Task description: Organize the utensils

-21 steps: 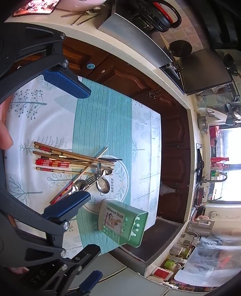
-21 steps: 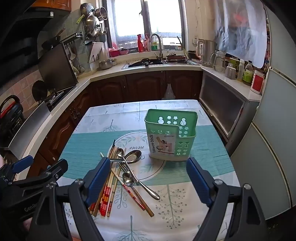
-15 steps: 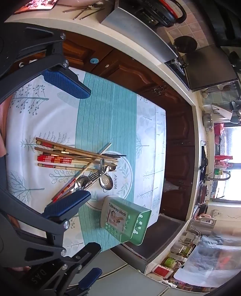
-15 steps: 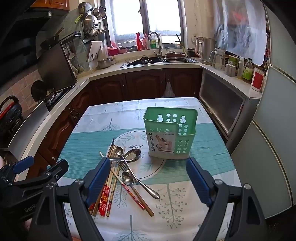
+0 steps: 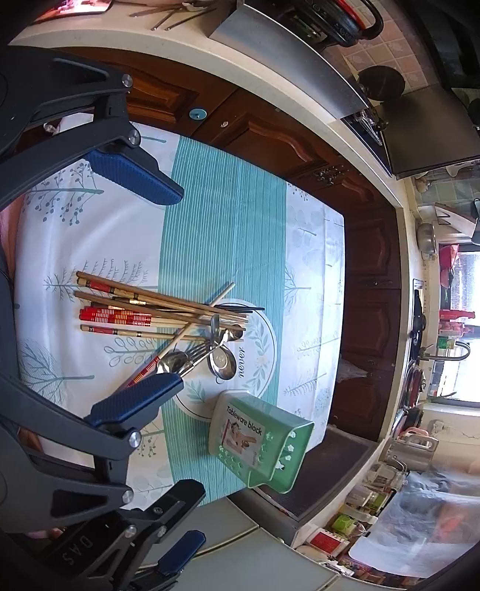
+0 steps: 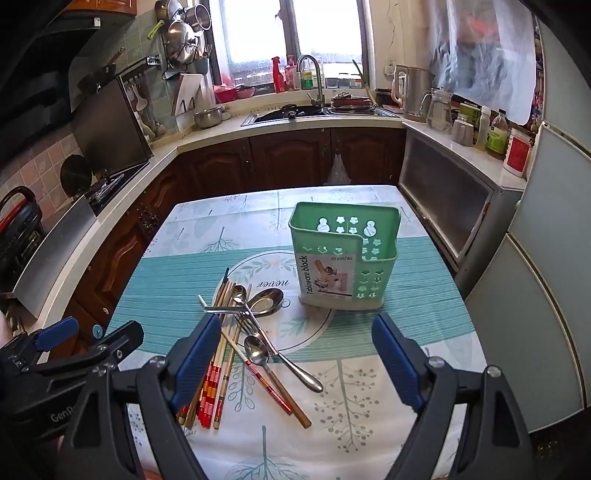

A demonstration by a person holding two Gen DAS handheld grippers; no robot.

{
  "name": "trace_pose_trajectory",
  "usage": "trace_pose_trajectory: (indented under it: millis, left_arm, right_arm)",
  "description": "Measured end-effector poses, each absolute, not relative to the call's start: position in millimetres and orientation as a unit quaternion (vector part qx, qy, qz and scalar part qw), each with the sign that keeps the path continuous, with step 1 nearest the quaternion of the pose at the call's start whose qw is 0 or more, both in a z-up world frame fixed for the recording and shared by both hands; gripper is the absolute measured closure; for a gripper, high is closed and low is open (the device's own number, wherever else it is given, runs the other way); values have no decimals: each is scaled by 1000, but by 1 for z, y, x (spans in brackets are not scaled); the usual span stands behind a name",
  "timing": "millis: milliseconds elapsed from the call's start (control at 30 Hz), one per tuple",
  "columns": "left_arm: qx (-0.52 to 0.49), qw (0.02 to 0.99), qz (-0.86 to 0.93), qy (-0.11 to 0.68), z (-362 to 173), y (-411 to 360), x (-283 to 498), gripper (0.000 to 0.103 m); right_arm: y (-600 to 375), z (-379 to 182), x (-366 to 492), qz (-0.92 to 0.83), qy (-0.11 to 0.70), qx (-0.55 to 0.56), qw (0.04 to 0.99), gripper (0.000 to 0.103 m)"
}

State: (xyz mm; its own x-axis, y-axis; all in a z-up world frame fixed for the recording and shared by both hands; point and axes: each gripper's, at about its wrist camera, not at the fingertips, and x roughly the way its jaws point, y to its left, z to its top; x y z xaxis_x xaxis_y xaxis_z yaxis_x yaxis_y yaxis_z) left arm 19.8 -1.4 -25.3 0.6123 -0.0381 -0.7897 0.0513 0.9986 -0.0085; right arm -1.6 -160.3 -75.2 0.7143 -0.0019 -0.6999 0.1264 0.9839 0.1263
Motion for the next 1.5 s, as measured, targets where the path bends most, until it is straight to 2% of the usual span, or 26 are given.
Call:
trace_pose_trajectory:
  millis: [333, 567, 1200, 1500]
  left_arm:
    - [6, 890, -26, 454, -33, 0, 25, 13]
    - [-5, 883, -41, 468, -39, -1, 28, 22]
    - [-13, 877, -41, 478, -43, -2, 33, 24]
    - [16, 878, -41, 476, -43, 2, 47, 24]
  right_arm:
    - [-157, -78, 2, -29, 383, 83, 920, 19]
    - [-155, -80, 4, -27, 387, 82, 918, 19]
    - [-155, -84, 10, -22, 399, 85, 913, 19]
    - [-154, -80, 14, -14, 393, 71, 917, 19]
